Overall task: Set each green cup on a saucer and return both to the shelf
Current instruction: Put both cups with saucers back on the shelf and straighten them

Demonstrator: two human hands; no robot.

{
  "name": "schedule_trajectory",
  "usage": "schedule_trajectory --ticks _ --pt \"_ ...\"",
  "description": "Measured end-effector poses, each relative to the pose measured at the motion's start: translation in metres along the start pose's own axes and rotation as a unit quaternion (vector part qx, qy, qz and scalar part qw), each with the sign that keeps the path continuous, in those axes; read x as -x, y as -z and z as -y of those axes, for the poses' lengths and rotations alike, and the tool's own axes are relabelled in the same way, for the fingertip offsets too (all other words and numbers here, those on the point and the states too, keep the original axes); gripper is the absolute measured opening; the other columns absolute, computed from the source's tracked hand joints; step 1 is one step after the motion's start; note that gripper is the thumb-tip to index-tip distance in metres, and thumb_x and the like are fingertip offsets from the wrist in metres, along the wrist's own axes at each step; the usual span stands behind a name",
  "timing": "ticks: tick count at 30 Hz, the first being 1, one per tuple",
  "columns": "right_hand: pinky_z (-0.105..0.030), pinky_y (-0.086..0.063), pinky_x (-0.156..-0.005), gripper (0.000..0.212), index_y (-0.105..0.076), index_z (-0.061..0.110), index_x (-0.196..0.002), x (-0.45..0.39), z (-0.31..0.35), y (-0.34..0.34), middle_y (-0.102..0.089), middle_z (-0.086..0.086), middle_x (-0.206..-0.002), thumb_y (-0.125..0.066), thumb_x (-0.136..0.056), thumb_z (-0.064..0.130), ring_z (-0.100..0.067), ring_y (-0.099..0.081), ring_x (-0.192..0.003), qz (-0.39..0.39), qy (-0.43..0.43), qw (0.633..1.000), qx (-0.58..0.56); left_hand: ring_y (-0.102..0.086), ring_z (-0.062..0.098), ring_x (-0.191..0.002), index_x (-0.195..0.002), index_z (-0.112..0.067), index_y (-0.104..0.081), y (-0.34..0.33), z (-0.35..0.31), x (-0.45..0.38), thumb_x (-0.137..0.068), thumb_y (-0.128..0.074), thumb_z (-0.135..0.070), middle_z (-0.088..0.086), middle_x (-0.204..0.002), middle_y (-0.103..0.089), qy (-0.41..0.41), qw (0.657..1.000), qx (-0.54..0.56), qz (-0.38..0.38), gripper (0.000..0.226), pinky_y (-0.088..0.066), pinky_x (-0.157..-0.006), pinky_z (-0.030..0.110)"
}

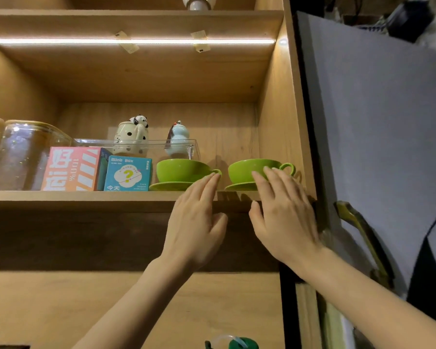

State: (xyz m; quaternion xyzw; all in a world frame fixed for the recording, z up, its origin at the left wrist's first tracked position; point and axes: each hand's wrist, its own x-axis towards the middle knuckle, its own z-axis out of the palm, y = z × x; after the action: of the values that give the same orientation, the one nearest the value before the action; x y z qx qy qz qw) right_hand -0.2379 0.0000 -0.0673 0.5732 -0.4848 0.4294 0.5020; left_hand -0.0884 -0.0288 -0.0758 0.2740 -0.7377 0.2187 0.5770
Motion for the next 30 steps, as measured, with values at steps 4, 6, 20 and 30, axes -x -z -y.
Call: schedule_trajectory --ticks 4,6,20,30 --pt "-0.029 -0.008 -0.111 0.056 -0.021 0.018 -0.145 0.011 -0.031 0.013 -0.027 -0.009 -0.153 -0.04 -0.093 0.027 -0.023 -0.024 -0.142 0.087 -0.015 0.995 -0.045 -0.026 0.015 -0.138 -0.144 -0.02 -0.021 -0.015 -0.025 -0.016 -0.087 -0.045 -0.023 0.001 -0.152 -0.029 -0.003 0.997 0.04 0.061 0.062 -0.02 -0.111 0.023" --pt "-0.026 0.001 -0.111 0.059 -0.01 0.025 -0.146 0.013 -0.04 0.014 -0.018 -0.004 -0.156 -0.037 -0.094 0.029 -0.018 -0.015 -0.144 0.131 0.012 0.99 -0.047 -0.025 0.017 -0.14 -0.144 -0.014 -0.02 -0.025 -0.03 -0.024 -0.086 -0.045 -0.021 0.004 -0.153 -0.026 0.004 0.996 0.016 0.084 0.063 -0.018 -0.113 0.026" --pt "-0.045 0.001 -0.118 0.057 -0.007 0.024 -0.146 0.003 -0.047 0.009 -0.024 -0.004 -0.154 -0.029 -0.095 0.039 -0.02 -0.015 -0.144 0.184 -0.013 0.983 -0.015 -0.023 0.018 -0.14 -0.142 -0.013 -0.023 -0.04 -0.024 -0.028 -0.084 -0.042 -0.024 0.004 -0.151 -0.031 0.015 0.996 -0.056 0.074 0.062 -0.007 -0.117 0.031" --pt "-0.044 0.004 -0.119 0.056 -0.007 0.027 -0.146 0.005 -0.059 0.004 -0.022 0.003 -0.155 -0.028 -0.095 0.041 -0.013 -0.015 -0.144 0.187 -0.024 0.981 -0.036 -0.016 0.01 -0.143 -0.143 -0.024 -0.021 -0.041 -0.023 -0.026 -0.075 -0.032 -0.03 -0.004 -0.154 -0.025 0.005 0.998 0.0 0.066 0.07 0.0 -0.118 0.034"
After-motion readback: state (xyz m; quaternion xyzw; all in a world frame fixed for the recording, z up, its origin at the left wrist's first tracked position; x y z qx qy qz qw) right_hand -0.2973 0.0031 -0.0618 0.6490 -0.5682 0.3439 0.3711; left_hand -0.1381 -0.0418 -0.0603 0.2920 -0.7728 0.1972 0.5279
